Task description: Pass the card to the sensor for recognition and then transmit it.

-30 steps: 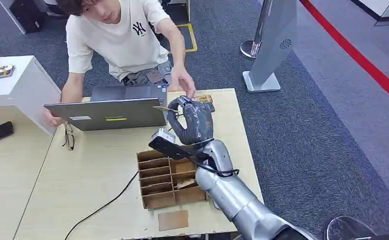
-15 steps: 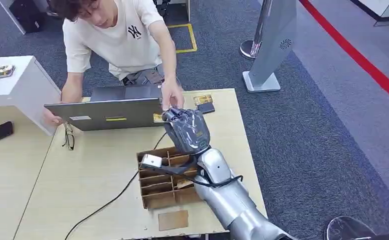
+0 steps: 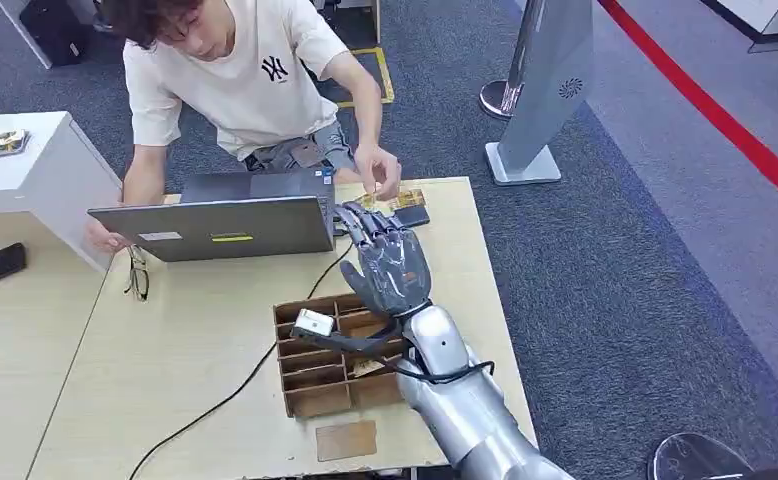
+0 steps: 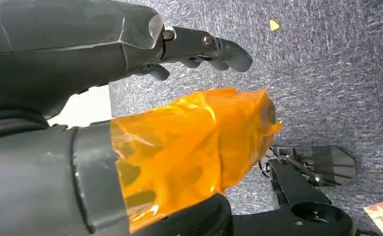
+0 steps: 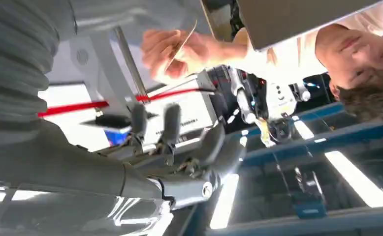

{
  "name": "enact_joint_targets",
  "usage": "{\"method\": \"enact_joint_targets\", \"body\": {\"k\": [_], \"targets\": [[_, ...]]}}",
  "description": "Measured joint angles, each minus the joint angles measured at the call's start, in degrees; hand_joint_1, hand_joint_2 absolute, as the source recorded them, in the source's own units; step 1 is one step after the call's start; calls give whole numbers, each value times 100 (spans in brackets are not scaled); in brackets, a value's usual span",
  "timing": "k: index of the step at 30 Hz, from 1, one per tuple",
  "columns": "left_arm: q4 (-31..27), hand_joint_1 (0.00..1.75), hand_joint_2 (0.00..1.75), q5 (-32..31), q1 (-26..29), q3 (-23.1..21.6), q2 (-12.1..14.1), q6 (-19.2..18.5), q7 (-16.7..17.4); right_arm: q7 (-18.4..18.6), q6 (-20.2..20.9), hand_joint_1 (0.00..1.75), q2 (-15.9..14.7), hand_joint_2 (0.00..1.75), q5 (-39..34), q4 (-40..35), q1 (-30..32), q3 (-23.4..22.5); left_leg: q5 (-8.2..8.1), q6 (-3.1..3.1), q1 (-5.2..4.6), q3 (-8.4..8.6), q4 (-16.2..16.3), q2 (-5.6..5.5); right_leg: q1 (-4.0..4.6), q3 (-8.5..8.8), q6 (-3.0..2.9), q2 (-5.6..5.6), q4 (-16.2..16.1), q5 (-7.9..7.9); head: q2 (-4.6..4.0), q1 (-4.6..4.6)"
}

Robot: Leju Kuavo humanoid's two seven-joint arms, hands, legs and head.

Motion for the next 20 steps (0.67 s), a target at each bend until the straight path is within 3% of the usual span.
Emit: {"method": "enact_joint_targets", "body": {"k": [3, 6, 7, 8, 11, 16, 20], "targets": [[0, 0, 0, 17, 2, 2, 0, 9, -13, -193, 0, 0, 0, 175, -318, 61, 40, 0, 0, 0, 0, 0, 0, 0, 0, 0, 0, 0, 0, 0, 0, -2], [0, 0, 0, 68, 4, 20, 0, 22, -57, -688, 99, 0, 30, 175, -1478, 234, 68, 24, 0, 0, 0, -1, 0, 0, 0, 0, 0, 0, 0, 0, 0, -2], [0, 0, 0, 94, 6, 35, 2, 31, -68, -900, 335, 0, 39, 0, -2164, 256, 101, 67, 0, 0, 0, -1, 0, -1, 0, 0, 0, -1, 0, 0, 0, 0], [0, 0, 0, 114, 9, 53, 2, 35, -75, -1068, 640, 0, 39, 0, -2786, 254, 141, 118, 0, 0, 0, -1, 0, 0, 0, 0, 0, -1, 0, 0, 0, -2], [0, 0, 0, 155, 19, 107, 4, 53, -116, -1561, 2230, 0, 37, 0, -4875, -36, 455, 218, -1, 0, 0, -2, 0, -2, 0, -2, 0, -2, 0, -1, 0, -2], [0, 0, 0, 181, 29, 177, 11, 88, -127, -1887, 3669, 0, -66, 0, -6677, -676, 1004, 284, -2, -1, 0, -5, 0, -1, 0, -6, 0, -2, -2, -1, 0, -4], [0, 0, 0, 260, 34, 251, 13, 118, -157, -2125, 5200, 0, -231, 0, -8193, -1308, 1538, 267, -3, 2, -1, -5, 0, -1, 0, -6, 0, -2, -4, -1, 0, -2]]}}
